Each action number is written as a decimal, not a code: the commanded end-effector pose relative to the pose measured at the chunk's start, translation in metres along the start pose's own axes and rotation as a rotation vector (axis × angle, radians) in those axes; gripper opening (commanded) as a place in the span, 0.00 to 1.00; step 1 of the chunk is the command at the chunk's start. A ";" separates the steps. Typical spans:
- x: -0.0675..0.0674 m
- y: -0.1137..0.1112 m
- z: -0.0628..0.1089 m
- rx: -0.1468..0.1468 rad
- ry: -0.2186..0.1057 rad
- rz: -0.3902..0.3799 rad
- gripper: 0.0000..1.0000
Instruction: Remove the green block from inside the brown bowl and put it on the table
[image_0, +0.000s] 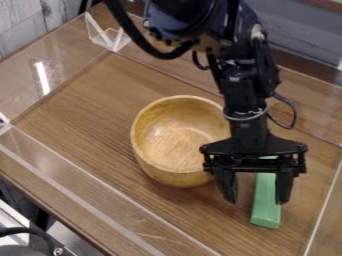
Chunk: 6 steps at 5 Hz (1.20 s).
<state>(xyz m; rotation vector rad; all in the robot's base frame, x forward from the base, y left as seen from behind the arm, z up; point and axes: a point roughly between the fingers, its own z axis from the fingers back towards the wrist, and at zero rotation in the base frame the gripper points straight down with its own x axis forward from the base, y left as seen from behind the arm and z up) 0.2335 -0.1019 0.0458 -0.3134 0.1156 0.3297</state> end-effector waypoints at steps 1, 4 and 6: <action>0.006 -0.001 0.007 -0.023 -0.034 0.004 1.00; 0.011 0.004 0.009 -0.033 -0.047 0.018 1.00; 0.014 0.010 0.007 -0.025 -0.047 0.030 1.00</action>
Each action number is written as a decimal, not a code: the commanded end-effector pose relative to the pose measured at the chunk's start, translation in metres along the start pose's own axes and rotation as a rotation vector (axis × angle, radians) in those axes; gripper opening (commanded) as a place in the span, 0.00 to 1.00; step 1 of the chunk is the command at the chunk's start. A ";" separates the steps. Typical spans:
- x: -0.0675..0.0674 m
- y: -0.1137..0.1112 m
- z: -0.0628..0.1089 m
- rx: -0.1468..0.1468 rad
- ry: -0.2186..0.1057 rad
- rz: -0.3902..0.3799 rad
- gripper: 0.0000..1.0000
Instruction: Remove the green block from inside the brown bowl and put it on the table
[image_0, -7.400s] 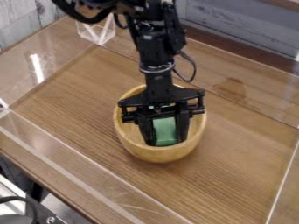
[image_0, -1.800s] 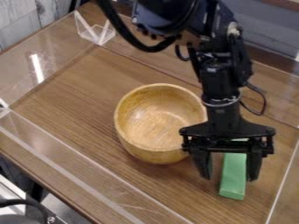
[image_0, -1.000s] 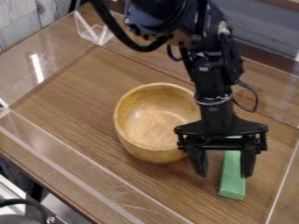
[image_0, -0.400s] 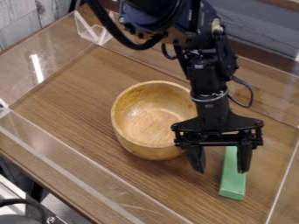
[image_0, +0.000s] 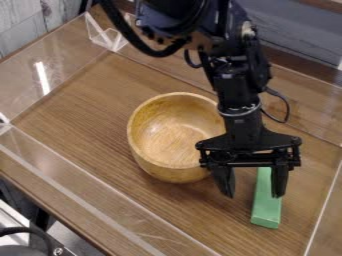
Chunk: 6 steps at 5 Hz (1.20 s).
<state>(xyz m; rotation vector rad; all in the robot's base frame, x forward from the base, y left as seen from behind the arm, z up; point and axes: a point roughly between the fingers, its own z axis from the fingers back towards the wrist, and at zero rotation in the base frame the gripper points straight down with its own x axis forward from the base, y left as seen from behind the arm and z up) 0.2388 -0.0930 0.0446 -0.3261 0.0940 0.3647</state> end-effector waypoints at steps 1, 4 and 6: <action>0.007 0.006 0.003 -0.004 -0.022 0.005 1.00; 0.012 0.014 0.000 0.006 -0.024 0.023 1.00; 0.015 0.020 -0.007 0.010 -0.031 0.039 1.00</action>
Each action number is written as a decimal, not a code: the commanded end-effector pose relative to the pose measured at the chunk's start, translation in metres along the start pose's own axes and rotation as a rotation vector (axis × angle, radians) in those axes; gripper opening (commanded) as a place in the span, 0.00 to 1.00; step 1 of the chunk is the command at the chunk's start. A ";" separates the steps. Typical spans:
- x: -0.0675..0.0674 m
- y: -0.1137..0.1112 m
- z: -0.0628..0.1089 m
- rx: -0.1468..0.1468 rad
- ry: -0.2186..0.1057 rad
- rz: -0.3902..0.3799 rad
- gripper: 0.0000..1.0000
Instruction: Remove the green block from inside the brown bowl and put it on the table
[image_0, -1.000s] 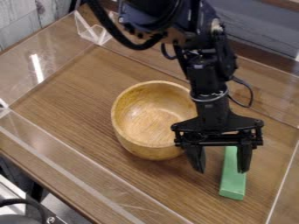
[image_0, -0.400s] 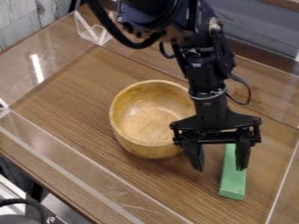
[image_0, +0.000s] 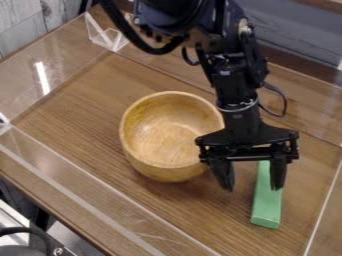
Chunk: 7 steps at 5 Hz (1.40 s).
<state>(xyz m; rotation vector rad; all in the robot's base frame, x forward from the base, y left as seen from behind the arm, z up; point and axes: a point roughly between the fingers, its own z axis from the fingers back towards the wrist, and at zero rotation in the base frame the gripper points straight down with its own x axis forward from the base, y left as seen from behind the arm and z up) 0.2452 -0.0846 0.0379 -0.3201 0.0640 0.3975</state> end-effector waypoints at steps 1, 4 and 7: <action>0.006 0.016 -0.008 0.013 0.003 0.020 1.00; 0.008 0.021 -0.010 0.012 0.014 0.044 0.00; 0.002 0.024 -0.001 0.034 0.070 0.043 0.00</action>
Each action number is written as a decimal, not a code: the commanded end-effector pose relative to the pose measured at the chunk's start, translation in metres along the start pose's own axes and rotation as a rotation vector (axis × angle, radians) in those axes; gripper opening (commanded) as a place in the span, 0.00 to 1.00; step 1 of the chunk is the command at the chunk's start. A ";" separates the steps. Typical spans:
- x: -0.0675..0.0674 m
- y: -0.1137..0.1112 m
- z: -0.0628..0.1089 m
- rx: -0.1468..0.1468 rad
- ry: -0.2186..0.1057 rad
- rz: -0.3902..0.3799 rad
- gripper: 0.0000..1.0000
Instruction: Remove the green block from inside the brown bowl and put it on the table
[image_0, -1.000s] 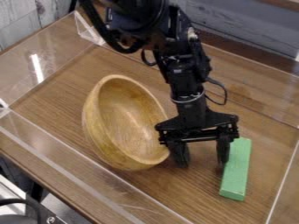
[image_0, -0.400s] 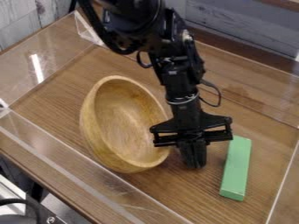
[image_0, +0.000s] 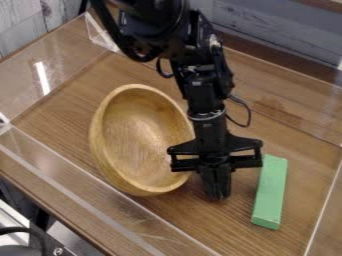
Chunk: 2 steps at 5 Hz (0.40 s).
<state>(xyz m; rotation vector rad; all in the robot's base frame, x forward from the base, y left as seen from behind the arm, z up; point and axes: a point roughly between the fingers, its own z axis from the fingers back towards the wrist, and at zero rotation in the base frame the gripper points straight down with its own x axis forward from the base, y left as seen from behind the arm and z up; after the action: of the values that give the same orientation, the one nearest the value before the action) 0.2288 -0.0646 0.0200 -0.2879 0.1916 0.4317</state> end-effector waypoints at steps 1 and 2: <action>0.004 -0.004 0.015 -0.010 -0.020 -0.019 0.00; 0.002 -0.003 0.020 -0.005 -0.004 -0.026 0.00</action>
<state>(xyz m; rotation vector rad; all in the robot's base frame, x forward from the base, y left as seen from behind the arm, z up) 0.2229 -0.0611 0.0251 -0.2786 0.2495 0.4160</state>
